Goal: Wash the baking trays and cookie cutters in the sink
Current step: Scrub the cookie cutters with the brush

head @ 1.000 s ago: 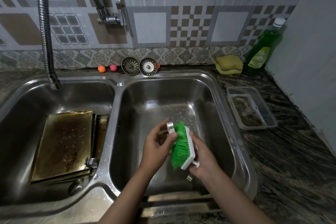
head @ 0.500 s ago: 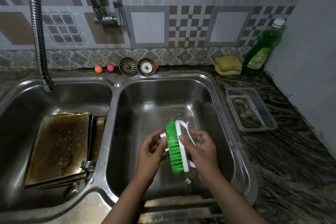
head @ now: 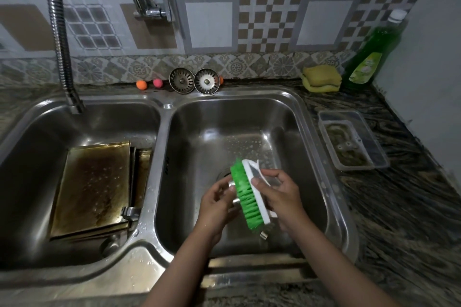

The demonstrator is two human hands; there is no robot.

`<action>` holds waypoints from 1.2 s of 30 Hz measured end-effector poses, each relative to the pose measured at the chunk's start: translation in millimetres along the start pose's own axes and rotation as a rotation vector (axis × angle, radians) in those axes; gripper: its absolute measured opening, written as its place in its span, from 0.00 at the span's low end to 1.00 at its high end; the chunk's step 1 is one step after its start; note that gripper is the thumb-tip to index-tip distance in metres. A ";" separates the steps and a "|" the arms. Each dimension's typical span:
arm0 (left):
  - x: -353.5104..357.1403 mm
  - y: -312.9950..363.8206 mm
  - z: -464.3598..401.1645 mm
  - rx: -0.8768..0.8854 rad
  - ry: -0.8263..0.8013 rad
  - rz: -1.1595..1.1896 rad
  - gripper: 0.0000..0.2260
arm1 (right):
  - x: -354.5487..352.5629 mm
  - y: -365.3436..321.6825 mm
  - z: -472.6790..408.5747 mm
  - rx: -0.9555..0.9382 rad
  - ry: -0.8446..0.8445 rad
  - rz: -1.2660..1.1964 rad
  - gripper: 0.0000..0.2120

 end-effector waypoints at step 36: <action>-116.1 151.0 47.3 0.385 0.160 -0.723 0.16 | -68.4 1.6 -16.9 -0.128 0.200 0.392 0.16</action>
Point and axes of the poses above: each hand's wrist, its own z-axis away from the middle knuckle, its own x-axis out of the palm, y = z × x, the point moved 10 cm from there along -z, towards the middle knuckle, and after that the axes turned 5 degrees about z, right-handed, at the moved point
